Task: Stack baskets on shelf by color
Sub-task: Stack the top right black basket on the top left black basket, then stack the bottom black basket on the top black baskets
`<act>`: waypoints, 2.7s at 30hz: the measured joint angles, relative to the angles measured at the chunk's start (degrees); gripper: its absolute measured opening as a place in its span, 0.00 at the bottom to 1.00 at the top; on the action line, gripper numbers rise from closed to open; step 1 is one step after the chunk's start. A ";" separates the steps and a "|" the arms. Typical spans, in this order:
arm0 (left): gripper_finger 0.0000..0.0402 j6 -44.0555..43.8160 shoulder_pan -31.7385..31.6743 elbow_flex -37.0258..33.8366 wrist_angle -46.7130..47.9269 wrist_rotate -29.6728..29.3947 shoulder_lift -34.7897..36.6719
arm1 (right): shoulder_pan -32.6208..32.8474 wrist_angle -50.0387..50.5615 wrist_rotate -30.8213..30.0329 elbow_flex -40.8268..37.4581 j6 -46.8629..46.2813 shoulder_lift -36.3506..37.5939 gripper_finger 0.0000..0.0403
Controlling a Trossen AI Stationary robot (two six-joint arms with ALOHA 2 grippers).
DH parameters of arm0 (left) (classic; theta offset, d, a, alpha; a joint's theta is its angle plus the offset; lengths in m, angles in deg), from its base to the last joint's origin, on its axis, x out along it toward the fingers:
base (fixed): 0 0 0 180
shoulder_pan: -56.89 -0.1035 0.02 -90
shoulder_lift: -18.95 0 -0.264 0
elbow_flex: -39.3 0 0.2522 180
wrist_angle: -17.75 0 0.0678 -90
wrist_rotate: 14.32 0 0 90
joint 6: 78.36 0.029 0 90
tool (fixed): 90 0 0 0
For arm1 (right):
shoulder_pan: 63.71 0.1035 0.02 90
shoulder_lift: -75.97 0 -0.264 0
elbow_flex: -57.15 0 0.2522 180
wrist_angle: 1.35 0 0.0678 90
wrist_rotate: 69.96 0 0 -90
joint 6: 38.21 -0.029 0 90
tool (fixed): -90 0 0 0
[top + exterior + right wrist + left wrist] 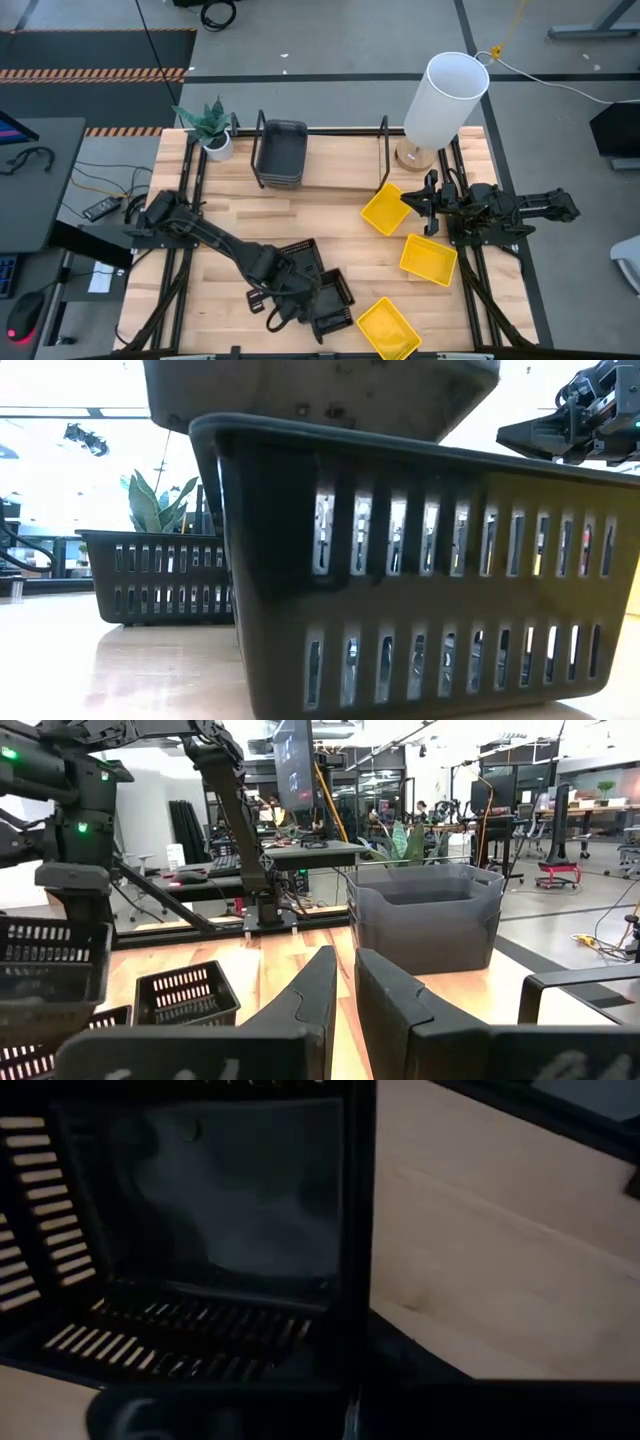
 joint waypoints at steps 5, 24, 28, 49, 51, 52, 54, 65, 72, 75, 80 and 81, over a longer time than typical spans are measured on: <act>0.03 -6.46 -0.10 0.02 3.14 -1.05 0.02 | 0.00 0.02 0.00 0.00 -0.02 0.00 0.11; 0.02 -9.78 0.90 -0.49 20.31 -14.97 0.04 | -0.02 0.00 0.00 0.00 -0.02 0.00 0.11; 0.02 -5.81 1.32 -4.21 20.15 -17.39 0.02 | 0.00 0.02 0.00 0.00 -0.01 0.00 0.11; 0.31 -6.36 0.76 -8.41 16.70 -21.16 -0.04 | -0.02 0.00 0.01 0.00 -0.02 0.00 0.11; 0.36 -7.18 0.78 -8.29 16.92 -21.16 -0.04 | 0.00 0.00 0.00 0.00 -0.02 0.00 0.11; 0.38 -7.33 0.78 -7.85 17.23 -21.15 -0.04 | 0.00 0.02 0.02 0.00 -0.01 0.00 0.11; 0.42 -7.40 0.83 -6.19 17.83 -21.14 -0.04 | 0.00 0.02 0.02 0.00 0.00 0.00 0.11; 0.44 -14.26 0.91 -1.70 -2.86 -13.66 -0.63 | -0.02 0.02 0.01 0.00 -0.02 0.00 0.11; 0.40 -10.31 0.96 -1.75 -5.96 -8.51 -3.30 | -0.01 0.03 0.01 0.00 -0.02 0.00 0.11; 0.40 -8.81 1.02 -1.75 -7.19 -8.16 -5.07 | -0.01 0.02 0.00 0.00 -0.02 0.02 0.11; 0.40 -5.88 1.19 -1.76 -9.04 -5.45 -7.77 | 0.00 -0.06 0.04 0.00 -0.02 0.02 0.11; 0.40 -5.28 1.29 -1.78 -9.35 -5.19 -8.13 | -0.02 -0.04 0.03 0.00 -0.02 0.02 0.11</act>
